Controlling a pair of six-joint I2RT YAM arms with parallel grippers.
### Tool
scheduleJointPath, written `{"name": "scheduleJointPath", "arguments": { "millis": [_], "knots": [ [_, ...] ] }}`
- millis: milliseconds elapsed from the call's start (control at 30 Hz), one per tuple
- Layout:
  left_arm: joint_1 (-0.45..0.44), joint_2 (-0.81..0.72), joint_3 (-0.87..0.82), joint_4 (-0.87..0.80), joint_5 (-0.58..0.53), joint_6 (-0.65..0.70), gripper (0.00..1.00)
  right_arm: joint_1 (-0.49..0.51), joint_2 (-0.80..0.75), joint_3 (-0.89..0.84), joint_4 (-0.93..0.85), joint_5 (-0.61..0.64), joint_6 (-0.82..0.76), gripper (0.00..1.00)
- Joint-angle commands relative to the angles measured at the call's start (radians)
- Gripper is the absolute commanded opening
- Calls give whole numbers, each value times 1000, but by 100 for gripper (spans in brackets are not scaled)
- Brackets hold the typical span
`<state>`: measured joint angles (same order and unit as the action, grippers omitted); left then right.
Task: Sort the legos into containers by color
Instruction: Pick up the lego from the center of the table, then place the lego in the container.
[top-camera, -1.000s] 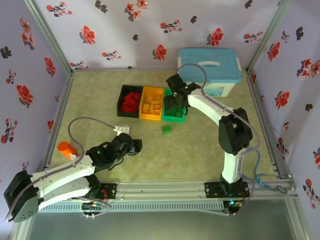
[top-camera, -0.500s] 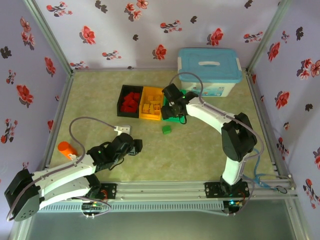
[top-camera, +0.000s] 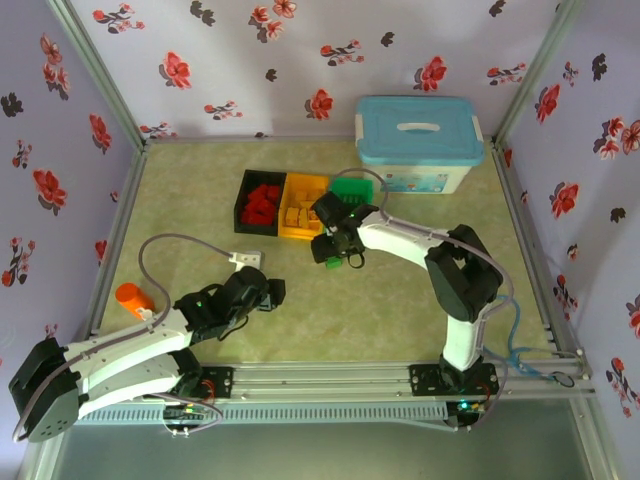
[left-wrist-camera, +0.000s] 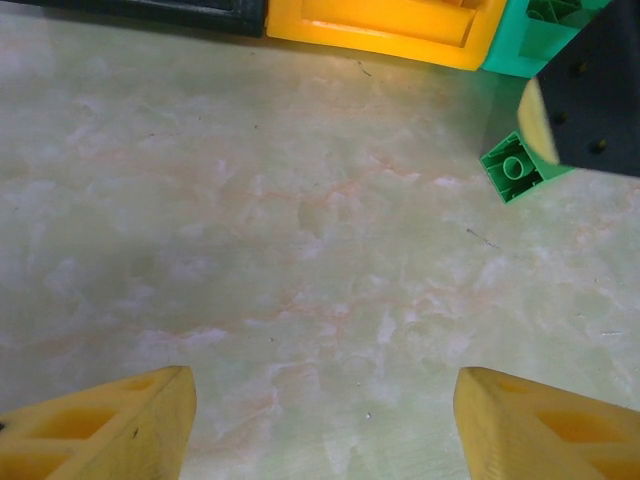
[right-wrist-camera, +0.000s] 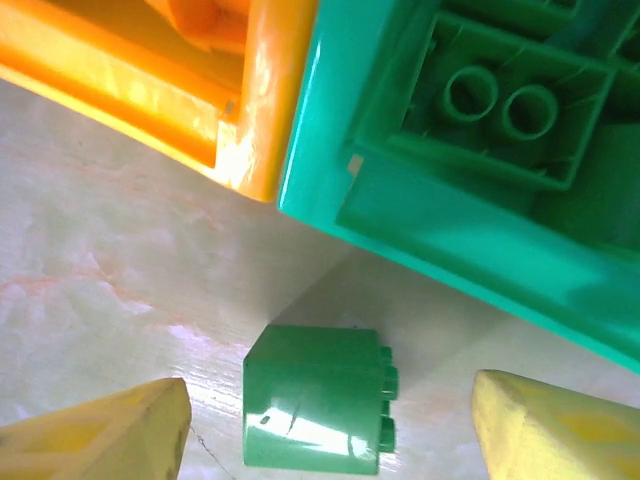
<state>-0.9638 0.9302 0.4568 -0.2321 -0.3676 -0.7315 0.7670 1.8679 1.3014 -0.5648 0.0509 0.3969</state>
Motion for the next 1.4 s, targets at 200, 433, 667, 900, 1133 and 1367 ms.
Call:
{"name": "scheduleJointPath", "arguments": {
  "millis": [200,433,667,900,1133,1367],
  "knots": [
    [-57,3,17,90,27,70,70,34,55,-36,39,-24,51,64],
    [-76,36,22,105,25,73,70,40,26,-18,4,20,39,47],
    [-89,16,22,99,19,81,70,41,-17,47,-58,78,4,46],
    [-125,-62,10,111,-23,101,70,31,-46,118,-109,138,-31,46],
    [-134,-73,11,92,-29,100,70,-7,-64,167,-123,175,-35,47],
    [-141,-77,18,84,-38,104,70,-92,-4,289,-202,133,-52,48]
  ]
}}
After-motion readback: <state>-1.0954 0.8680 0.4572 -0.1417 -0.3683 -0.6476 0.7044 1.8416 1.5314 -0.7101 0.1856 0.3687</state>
